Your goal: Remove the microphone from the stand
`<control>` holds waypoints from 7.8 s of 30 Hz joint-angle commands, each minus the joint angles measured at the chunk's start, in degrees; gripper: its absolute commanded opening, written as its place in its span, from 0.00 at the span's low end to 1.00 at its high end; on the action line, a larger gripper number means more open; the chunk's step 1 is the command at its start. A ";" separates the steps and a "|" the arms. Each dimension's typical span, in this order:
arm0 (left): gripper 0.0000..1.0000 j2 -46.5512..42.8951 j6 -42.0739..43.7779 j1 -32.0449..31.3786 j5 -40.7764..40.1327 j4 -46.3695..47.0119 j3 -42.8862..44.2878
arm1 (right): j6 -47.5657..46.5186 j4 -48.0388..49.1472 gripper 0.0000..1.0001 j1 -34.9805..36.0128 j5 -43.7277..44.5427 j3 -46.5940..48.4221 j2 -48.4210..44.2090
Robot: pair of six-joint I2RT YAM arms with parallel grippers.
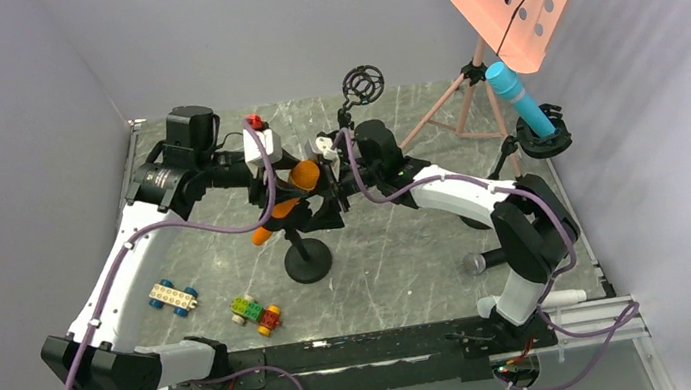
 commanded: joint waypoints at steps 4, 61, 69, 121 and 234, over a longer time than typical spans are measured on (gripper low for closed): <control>0.00 -1.15 0.19 0.01 2.55 -1.76 0.47 | 0.35 1.40 0.62 0.77 -3.67 4.37 1.23; 0.00 2.29 -42.30 4.70 -2.63 33.88 15.41 | 46.93 15.44 0.92 -8.12 5.02 23.28 -3.03; 0.00 1.96 -42.52 3.66 -4.27 36.05 13.04 | 53.29 23.03 0.79 -5.48 2.08 26.32 0.82; 0.77 -0.45 -34.56 7.05 -7.54 30.18 13.94 | -73.57 -73.58 0.00 -33.78 54.99 -13.11 -30.53; 0.99 13.64 -26.34 4.28 -27.38 24.75 16.52 | -33.63 -48.04 0.83 -41.43 67.55 13.43 -38.28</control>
